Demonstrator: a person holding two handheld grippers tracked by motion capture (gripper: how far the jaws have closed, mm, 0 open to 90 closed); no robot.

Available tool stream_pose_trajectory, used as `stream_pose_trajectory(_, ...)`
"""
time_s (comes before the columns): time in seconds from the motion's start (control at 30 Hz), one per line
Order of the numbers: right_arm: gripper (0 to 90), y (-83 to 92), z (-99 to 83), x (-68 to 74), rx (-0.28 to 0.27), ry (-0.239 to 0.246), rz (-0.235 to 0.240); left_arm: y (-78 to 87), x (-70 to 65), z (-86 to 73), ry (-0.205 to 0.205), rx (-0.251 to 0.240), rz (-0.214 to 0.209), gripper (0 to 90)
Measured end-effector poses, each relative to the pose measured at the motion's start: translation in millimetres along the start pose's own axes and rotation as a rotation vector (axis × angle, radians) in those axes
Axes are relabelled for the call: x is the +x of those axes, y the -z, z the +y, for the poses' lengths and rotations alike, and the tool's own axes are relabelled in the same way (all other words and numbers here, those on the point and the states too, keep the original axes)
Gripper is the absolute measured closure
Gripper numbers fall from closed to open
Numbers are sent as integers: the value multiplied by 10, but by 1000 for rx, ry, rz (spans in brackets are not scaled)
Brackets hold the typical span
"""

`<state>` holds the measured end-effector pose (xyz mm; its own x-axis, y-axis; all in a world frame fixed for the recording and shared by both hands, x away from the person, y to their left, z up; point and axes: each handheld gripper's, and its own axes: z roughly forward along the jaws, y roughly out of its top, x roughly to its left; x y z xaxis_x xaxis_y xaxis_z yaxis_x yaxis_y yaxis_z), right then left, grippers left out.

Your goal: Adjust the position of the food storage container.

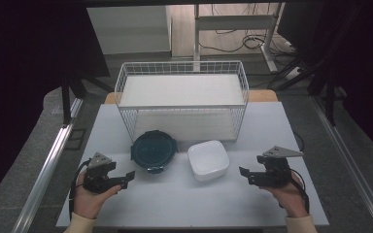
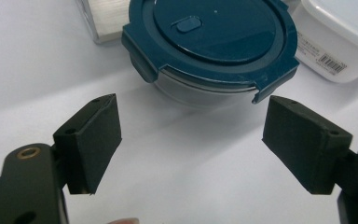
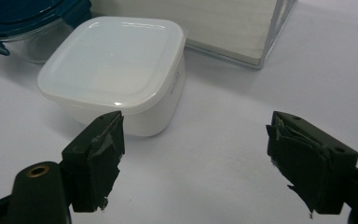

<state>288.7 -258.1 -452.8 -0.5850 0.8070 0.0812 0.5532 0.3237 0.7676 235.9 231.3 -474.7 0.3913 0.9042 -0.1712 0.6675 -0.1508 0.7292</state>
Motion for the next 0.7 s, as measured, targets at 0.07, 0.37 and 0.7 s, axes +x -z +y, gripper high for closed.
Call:
stream_pose_trajectory(0.07, 195, 11, -10, -4, 5, 0, -6, 5, -12, 15, -3, -6, -9, 194)
stream_pose_trajectory(0.37, 198, 14, -77, -24, 32, 5, -30, -9, -38, 55, -7, -1, -20, 206)
stream_pose_trajectory(0.7, 202, -33, -86, -22, 53, 12, -24, 33, -27, 71, 1, -9, -8, 220)
